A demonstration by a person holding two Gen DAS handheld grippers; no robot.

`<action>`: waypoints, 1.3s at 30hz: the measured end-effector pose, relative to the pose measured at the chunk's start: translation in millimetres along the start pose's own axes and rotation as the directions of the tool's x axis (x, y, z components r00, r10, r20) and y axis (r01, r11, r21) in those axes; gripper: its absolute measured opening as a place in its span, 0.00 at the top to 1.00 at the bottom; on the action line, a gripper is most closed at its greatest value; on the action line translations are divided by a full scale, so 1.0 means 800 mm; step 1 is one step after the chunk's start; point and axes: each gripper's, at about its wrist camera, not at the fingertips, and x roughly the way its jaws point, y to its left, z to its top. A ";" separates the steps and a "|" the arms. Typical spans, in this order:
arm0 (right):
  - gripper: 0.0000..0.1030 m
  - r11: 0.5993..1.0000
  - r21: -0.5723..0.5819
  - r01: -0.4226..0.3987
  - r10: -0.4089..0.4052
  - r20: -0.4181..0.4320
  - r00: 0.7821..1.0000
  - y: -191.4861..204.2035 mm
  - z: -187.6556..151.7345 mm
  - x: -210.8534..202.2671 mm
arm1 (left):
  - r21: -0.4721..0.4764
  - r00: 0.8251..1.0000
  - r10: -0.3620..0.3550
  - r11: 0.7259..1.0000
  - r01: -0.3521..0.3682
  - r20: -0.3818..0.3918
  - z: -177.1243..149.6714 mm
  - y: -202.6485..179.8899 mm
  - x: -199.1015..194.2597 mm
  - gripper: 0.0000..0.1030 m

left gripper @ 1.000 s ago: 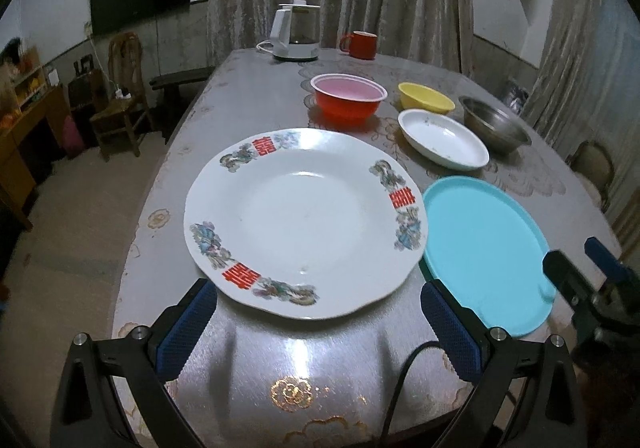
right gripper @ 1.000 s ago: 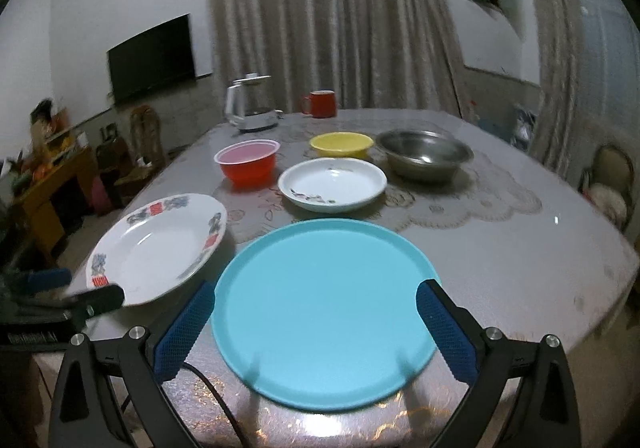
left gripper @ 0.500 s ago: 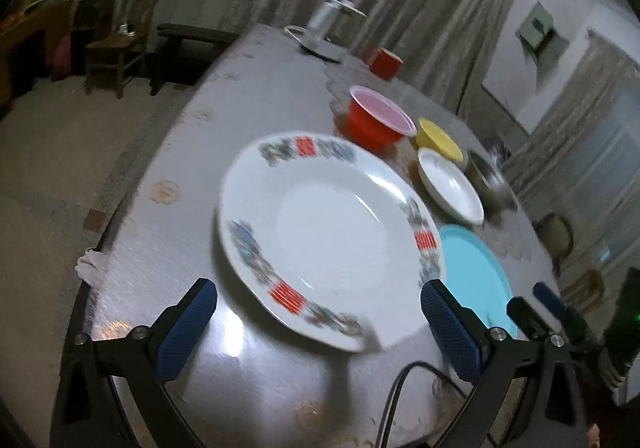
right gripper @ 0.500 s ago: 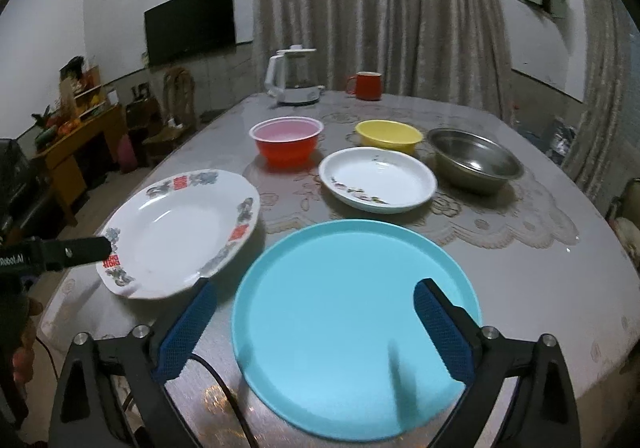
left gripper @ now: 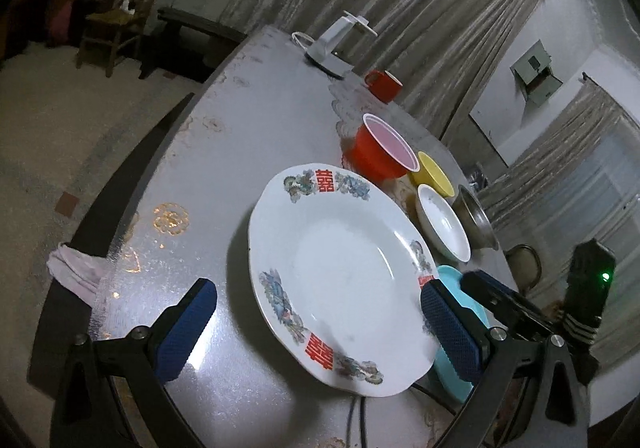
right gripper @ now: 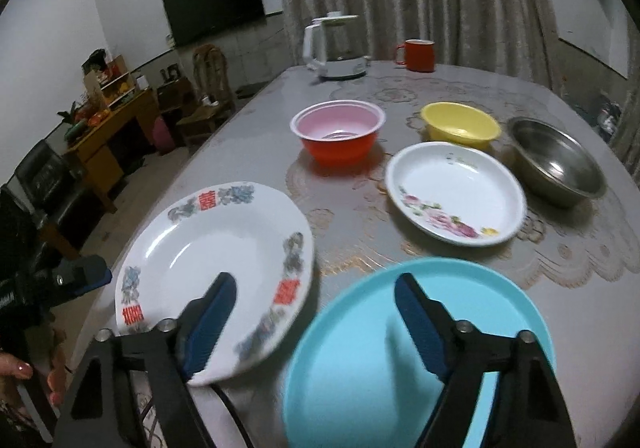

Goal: Organize plates and bowls
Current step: 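Grip the large white red-character plate rim with the right tool while the left tool grips it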

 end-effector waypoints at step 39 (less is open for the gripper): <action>0.66 0.995 -0.017 -0.097 0.094 -0.145 0.985 0.012 0.013 0.099 | 0.225 0.991 0.136 0.965 -0.133 0.002 -0.009 -0.014 0.058 0.56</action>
